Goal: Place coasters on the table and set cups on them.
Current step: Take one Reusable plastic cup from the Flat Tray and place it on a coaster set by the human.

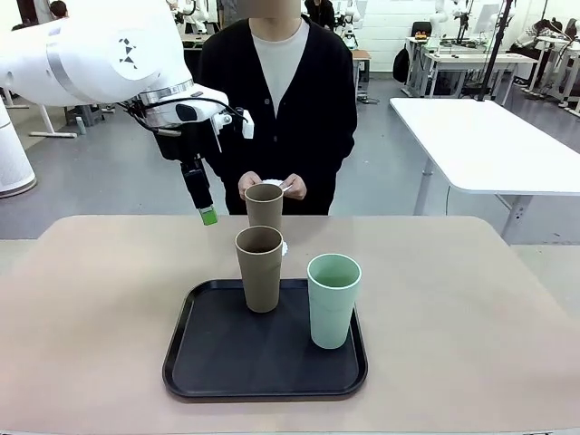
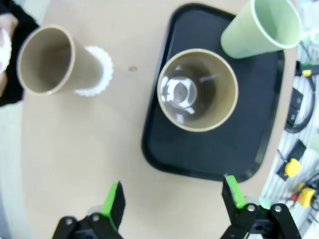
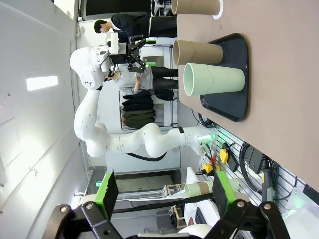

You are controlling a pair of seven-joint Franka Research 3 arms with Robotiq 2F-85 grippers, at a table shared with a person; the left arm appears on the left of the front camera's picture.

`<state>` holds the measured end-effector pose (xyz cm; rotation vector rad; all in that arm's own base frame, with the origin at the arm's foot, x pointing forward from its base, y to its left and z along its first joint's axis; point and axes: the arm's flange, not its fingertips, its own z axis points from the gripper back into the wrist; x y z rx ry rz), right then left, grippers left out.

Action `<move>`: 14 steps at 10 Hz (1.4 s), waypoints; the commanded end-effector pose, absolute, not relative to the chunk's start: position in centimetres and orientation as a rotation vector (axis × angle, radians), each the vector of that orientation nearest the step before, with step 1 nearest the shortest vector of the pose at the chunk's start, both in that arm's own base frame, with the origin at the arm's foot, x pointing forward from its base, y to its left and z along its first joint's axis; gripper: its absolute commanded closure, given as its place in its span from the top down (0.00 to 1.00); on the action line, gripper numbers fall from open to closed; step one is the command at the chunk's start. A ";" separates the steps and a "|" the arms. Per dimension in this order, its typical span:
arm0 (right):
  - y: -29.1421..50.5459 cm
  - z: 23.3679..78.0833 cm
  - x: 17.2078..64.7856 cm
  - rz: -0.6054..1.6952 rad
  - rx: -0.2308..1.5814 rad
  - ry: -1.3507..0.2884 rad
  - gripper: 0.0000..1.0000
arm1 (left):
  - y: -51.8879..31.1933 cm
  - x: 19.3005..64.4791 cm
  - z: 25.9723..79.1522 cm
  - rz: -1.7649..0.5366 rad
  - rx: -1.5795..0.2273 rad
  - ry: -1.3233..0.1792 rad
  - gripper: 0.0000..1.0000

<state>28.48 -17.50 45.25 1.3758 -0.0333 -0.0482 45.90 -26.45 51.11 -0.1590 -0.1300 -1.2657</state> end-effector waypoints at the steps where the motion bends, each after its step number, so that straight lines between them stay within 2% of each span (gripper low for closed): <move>1: -17.6 45.3 28.4 -0.044 1.383 -0.037 1.00 | -24.0 45.8 50.6 -1.020 -0.190 -0.168 1.00; 2: -17.6 45.3 28.4 -0.044 1.383 -0.037 1.00 | -21.4 44.4 49.8 -0.799 -0.143 -0.270 1.00; 3: -17.6 45.3 28.4 -0.044 1.383 -0.037 1.00 | -18.4 43.1 49.7 -0.605 -0.182 -0.286 1.00; 5: -17.6 45.3 28.4 -0.044 1.383 -0.037 1.00 | -13.8 40.6 51.0 -0.445 -0.331 -0.212 1.00; 7: -17.6 45.3 28.4 -0.044 1.383 -0.037 1.00 | -8.4 37.1 51.3 -0.372 -0.446 -0.138 1.00; 8: -17.6 45.3 28.4 -0.044 1.383 -0.037 1.00 | -4.4 37.0 52.3 -0.360 -0.628 -0.127 1.00; 10: -17.6 45.3 28.4 -0.044 1.383 -0.037 1.00 | 1.6 36.7 51.2 -0.438 -0.970 -0.199 1.00; 12: -17.6 45.3 28.4 -0.044 1.383 -0.037 1.00 | 7.4 36.2 47.4 -0.485 -1.216 -0.241 1.00; 14: -17.6 45.3 28.4 -0.044 1.383 -0.037 1.00 | 12.2 36.6 44.0 -0.443 -1.372 -0.269 1.00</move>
